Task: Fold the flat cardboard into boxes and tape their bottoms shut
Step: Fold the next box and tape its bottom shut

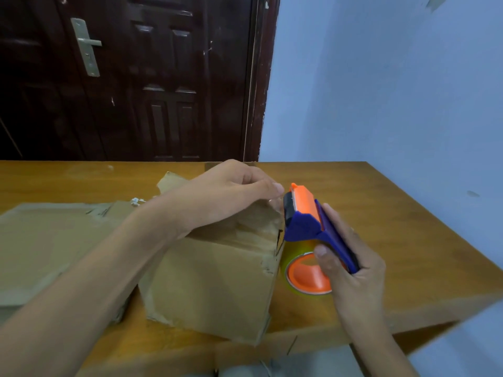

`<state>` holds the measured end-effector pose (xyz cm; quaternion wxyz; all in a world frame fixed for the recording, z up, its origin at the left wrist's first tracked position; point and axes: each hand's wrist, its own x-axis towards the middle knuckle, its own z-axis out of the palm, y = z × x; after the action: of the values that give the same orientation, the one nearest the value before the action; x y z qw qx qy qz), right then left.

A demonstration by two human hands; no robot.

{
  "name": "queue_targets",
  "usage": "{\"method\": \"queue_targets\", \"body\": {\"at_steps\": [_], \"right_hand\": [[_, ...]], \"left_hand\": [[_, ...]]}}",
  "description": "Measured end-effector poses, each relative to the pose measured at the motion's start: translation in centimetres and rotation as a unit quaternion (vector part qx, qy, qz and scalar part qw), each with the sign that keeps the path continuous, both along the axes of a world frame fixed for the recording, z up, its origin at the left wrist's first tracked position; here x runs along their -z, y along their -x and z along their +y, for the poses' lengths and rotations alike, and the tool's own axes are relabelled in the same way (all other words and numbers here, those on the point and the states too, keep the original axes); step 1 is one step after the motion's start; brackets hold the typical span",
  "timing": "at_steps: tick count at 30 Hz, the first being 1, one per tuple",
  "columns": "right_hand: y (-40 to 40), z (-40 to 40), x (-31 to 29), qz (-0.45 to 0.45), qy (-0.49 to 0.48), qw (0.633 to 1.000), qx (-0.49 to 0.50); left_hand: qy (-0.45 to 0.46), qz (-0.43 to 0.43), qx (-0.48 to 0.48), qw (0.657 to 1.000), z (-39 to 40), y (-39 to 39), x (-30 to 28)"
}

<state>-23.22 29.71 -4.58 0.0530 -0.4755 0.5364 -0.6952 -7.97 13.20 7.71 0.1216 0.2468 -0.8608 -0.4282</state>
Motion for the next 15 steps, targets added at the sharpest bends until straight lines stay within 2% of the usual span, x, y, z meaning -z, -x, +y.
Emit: {"method": "queue_targets", "body": {"at_steps": [2,8,15], "right_hand": [[-0.13,-0.09,0.07,-0.006,0.004,1.000,-0.002],[-0.15,-0.60,0.05,-0.003,0.010,1.000,-0.003],[-0.20,-0.64,-0.04,-0.004,0.014,1.000,-0.011]], "left_hand": [[-0.034,-0.010,0.016,0.999,0.11,-0.12,-0.06],[0.010,-0.026,0.047,0.999,-0.37,0.26,0.20],[-0.014,-0.009,0.033,0.999,-0.10,0.04,-0.06]]}}
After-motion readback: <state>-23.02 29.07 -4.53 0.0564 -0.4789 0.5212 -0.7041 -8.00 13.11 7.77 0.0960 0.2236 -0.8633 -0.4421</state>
